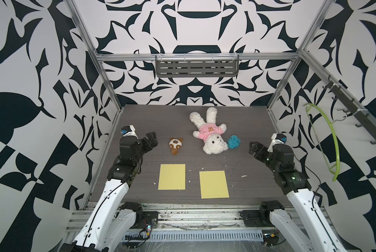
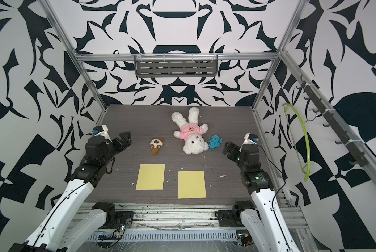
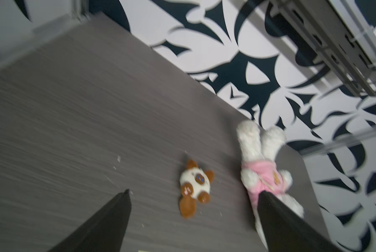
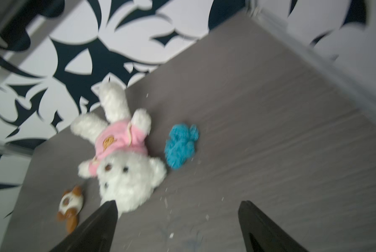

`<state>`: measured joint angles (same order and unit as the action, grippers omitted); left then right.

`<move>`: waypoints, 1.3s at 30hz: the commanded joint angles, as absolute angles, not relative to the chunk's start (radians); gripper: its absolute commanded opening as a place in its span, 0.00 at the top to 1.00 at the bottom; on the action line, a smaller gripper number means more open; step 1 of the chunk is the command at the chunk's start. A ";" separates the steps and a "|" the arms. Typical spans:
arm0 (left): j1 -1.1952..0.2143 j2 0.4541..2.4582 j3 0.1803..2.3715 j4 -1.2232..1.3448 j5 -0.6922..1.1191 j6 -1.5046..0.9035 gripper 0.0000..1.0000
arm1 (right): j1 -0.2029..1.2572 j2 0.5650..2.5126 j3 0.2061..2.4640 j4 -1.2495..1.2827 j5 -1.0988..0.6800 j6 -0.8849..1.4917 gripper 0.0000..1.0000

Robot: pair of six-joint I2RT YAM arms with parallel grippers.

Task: Fold the square paper diagonally
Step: Adjust the paper at the center of the board.

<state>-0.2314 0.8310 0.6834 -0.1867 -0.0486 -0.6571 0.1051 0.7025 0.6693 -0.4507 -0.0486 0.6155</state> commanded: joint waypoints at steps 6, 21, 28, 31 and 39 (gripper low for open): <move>-0.742 0.998 0.692 -0.214 0.066 -0.783 0.22 | 0.644 0.695 0.700 -0.690 0.017 0.918 0.40; -0.984 1.492 0.765 0.015 0.160 -0.894 0.58 | 1.015 0.958 0.463 -0.402 0.112 1.218 0.79; -0.992 1.627 0.831 0.036 0.194 -0.885 0.74 | 1.017 1.007 0.481 -0.499 0.106 1.208 0.89; -0.992 1.680 0.859 0.028 0.196 -0.882 0.82 | 1.017 1.019 0.468 -0.499 0.101 1.210 0.90; -1.009 1.738 0.875 0.009 0.155 -0.880 0.87 | 1.016 1.074 0.486 -0.554 0.137 1.173 0.90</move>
<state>-1.0027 1.7115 0.8581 0.0257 0.1680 -0.8898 1.0107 1.0615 0.4549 -0.5037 0.0925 1.1961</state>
